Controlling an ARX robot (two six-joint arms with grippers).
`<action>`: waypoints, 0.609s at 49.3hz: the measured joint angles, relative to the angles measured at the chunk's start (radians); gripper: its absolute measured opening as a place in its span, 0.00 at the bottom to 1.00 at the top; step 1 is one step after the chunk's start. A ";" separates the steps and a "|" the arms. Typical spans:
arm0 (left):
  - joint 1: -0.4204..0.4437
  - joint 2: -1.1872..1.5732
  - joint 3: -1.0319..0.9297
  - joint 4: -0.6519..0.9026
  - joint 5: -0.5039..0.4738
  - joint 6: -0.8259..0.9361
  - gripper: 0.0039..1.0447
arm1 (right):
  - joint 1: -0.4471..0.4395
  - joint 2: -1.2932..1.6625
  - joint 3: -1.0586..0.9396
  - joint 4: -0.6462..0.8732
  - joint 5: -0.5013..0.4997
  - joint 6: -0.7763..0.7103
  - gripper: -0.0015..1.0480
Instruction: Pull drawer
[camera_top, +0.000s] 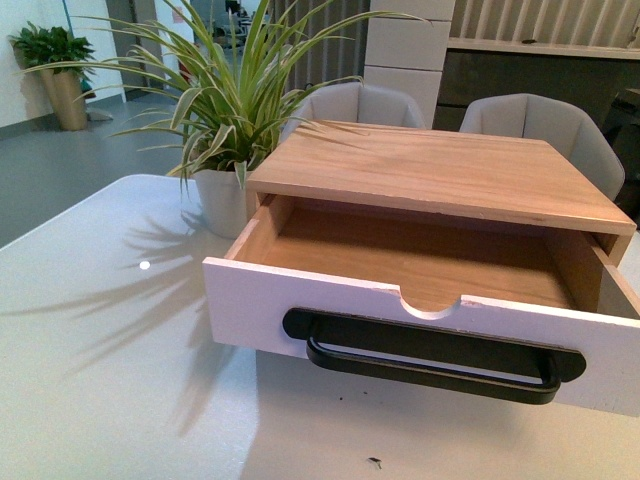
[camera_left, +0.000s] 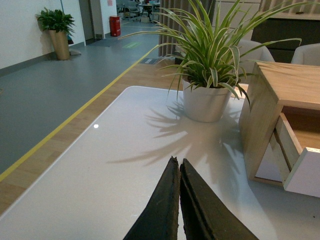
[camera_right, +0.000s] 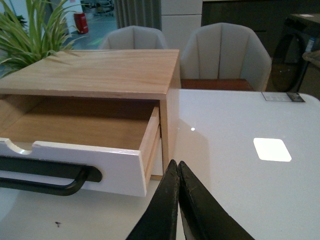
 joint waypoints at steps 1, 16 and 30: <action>0.000 -0.006 -0.002 -0.004 0.000 0.000 0.03 | 0.000 -0.003 -0.003 0.000 0.001 -0.002 0.02; 0.000 -0.092 -0.029 -0.062 0.000 0.001 0.03 | 0.002 -0.029 -0.035 0.003 0.001 -0.001 0.02; 0.000 -0.178 -0.061 -0.103 0.000 0.001 0.03 | 0.003 -0.074 -0.060 0.009 0.002 -0.001 0.02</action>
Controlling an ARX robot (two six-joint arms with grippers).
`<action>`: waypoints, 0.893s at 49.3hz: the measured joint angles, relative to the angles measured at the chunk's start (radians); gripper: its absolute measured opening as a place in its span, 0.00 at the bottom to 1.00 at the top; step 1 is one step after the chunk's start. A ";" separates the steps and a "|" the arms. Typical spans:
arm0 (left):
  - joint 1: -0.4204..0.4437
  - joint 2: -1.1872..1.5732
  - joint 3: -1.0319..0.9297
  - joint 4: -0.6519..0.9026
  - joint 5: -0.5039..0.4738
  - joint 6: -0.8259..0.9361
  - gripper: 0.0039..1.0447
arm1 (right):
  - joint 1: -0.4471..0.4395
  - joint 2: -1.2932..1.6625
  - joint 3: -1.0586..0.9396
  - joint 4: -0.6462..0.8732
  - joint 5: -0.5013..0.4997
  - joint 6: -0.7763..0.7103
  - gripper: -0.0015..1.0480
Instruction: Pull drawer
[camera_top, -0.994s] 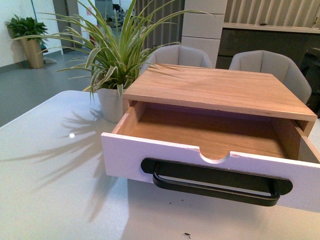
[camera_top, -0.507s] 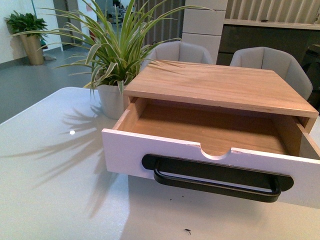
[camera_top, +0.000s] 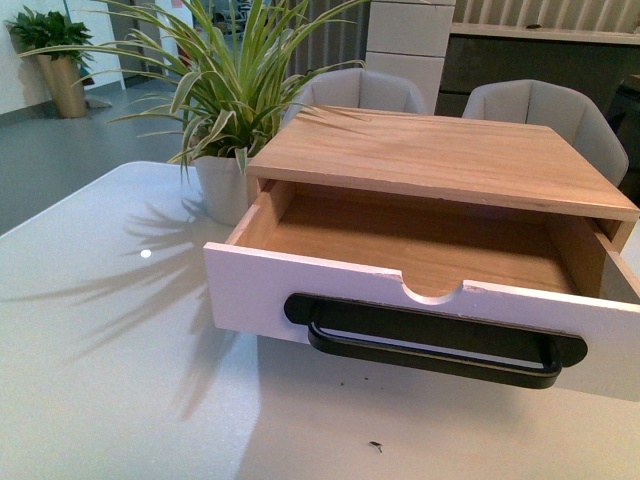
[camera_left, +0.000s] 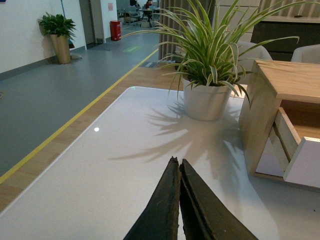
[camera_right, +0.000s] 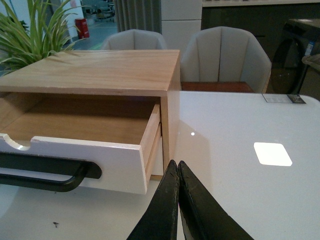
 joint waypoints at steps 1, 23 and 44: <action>0.000 -0.005 0.000 -0.005 0.000 0.000 0.03 | 0.000 0.000 0.000 0.000 0.000 0.000 0.02; 0.000 -0.193 0.000 -0.200 0.000 0.000 0.03 | 0.001 -0.002 0.000 0.000 0.000 0.000 0.02; 0.000 -0.193 0.000 -0.200 0.000 0.000 0.67 | 0.001 -0.003 0.000 0.000 0.000 0.000 0.64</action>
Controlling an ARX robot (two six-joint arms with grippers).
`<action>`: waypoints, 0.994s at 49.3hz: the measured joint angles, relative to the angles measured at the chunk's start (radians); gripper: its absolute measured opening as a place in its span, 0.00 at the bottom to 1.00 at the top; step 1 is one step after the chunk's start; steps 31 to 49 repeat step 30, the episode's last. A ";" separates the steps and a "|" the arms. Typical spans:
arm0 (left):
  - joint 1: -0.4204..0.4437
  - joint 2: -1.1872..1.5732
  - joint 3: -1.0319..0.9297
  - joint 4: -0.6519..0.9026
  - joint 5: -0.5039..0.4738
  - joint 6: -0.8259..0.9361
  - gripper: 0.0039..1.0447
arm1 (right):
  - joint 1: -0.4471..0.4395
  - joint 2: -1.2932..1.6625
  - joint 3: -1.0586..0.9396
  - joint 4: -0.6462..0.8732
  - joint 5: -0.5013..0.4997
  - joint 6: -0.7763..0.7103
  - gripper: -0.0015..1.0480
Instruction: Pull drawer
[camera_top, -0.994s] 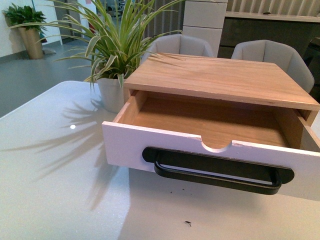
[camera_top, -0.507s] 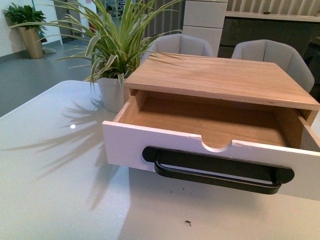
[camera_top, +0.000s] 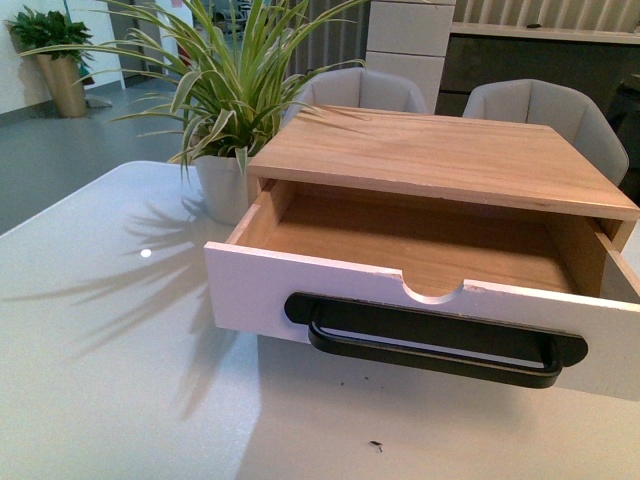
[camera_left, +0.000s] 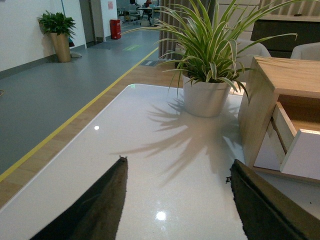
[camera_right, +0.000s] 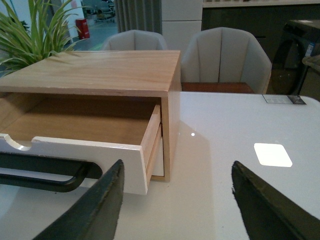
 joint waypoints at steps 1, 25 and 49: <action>0.000 0.000 0.000 0.000 0.000 0.000 0.70 | 0.000 0.000 0.000 0.000 0.000 0.000 0.67; 0.000 0.000 0.000 0.000 0.000 0.003 0.93 | 0.000 0.000 0.000 0.000 0.000 0.000 0.91; 0.000 0.000 0.000 0.000 0.000 0.003 0.93 | 0.000 0.000 0.000 0.000 0.000 0.000 0.91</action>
